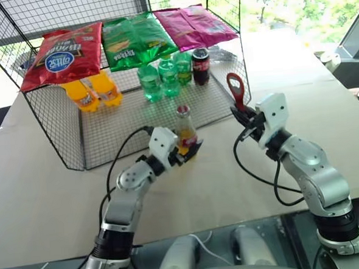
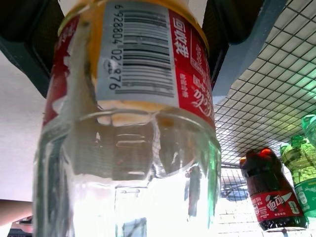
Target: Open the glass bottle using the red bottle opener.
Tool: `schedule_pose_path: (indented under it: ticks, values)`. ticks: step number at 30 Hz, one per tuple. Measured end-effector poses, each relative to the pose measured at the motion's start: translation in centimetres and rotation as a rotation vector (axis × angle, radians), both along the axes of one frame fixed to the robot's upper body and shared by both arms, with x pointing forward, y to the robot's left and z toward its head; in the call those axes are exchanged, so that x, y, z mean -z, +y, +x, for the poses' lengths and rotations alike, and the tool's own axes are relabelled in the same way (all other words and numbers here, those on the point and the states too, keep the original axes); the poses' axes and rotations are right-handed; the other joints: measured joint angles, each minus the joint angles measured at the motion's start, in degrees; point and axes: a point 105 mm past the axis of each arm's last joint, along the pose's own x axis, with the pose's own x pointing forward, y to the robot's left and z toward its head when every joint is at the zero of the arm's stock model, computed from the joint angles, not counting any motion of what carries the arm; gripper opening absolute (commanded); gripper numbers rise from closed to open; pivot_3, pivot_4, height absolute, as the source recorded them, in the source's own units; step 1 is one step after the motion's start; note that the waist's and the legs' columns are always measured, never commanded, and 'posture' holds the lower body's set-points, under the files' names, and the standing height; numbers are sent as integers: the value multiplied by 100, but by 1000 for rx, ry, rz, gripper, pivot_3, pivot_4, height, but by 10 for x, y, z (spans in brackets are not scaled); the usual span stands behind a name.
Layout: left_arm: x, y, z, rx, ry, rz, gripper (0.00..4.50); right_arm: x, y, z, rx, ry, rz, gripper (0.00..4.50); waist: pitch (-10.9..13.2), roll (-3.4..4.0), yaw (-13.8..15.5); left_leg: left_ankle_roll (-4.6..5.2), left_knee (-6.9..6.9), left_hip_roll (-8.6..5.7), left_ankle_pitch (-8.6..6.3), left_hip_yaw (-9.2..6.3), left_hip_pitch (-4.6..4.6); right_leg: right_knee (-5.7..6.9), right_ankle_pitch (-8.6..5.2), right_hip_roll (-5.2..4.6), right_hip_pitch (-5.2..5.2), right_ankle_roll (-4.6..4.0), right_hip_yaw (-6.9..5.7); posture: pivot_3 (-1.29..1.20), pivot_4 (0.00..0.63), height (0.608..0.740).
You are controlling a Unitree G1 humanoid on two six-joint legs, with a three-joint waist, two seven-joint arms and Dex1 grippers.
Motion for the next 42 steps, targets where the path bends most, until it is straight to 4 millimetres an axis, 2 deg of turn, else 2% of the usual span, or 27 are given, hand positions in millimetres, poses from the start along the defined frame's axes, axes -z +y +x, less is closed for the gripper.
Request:
schedule_pose_path:
  ticks: [11,13,15,16,24,31,42]
  values:
    - [0,0,-1,1,14,-49,2768,1,1,0,-8,1,-5,0,0,0,-2,0,0,1,0,0,0,1,0,1,0,0,0,0,150,740]
    - [0,0,-2,3,15,-51,3803,1,1,0,-15,-1,-7,0,0,0,-1,0,0,1,0,0,0,0,0,1,0,0,0,0,150,740]
    - [-2,-1,-1,5,11,-55,4356,1,1,0,-16,-2,-7,0,0,0,1,0,0,1,0,0,1,1,0,0,0,0,0,0,150,740]
    - [-3,-2,-1,5,5,-57,4487,1,1,0,-15,-3,-9,0,0,0,-1,0,0,1,0,0,1,1,0,0,0,0,0,0,150,740]
    - [-11,-4,-1,8,-35,-98,4487,2,2,0,-19,-5,-12,0,0,0,0,0,0,1,0,1,2,2,0,0,1,0,1,0,150,740]
    - [-40,-6,-8,56,-104,-217,4487,5,4,0,-28,5,-17,0,0,0,-3,0,0,1,0,2,3,2,0,0,1,0,2,0,150,740]
    - [-43,-9,-13,108,-111,-225,4487,7,3,-1,-26,13,-18,0,0,0,-2,0,0,1,0,1,3,2,0,1,1,0,2,0,150,740]
